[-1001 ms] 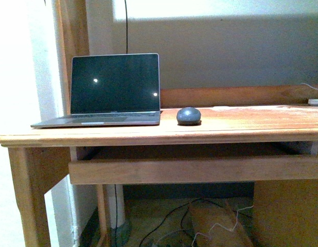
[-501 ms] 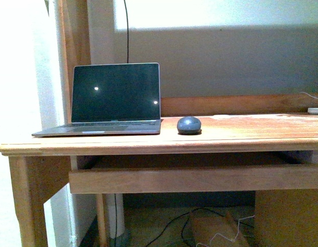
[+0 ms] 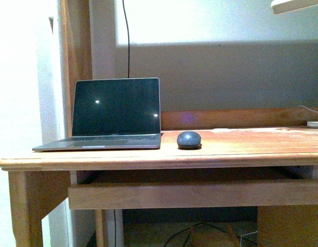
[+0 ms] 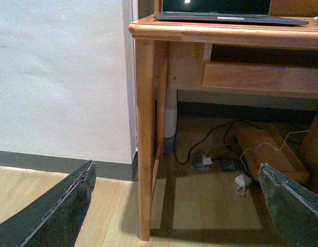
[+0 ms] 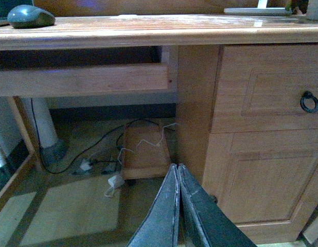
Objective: Place mouse
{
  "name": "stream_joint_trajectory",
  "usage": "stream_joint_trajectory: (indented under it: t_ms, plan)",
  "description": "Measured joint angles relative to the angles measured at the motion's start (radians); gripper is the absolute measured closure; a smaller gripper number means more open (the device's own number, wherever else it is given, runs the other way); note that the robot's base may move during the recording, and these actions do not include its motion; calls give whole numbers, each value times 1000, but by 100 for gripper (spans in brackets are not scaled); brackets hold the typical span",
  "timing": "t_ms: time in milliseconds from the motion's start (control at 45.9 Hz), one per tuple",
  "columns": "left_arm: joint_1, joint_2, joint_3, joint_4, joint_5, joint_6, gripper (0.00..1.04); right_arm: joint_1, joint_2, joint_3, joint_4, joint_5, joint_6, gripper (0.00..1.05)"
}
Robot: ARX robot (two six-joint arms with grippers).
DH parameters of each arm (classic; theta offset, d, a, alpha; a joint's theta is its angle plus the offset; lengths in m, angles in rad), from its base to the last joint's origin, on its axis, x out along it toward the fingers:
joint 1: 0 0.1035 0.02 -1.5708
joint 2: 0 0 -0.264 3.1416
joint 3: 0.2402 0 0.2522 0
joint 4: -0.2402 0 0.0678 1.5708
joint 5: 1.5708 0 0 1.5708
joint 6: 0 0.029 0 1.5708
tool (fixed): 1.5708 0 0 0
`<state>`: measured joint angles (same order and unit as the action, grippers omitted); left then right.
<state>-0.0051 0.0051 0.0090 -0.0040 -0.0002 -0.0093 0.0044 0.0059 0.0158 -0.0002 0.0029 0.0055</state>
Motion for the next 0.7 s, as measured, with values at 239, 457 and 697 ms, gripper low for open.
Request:
stream_joint_trajectory:
  t_ms: [239,457,697]
  plan:
    - [0,0,0,0,0,0,8,0,0,0,0,0,-2,63]
    - [0,0,0,0,0,0,8,0,0,0,0,0,-2,27]
    - [0,0,0,0,0,0,8,0,0,0,0,0,-2,8]
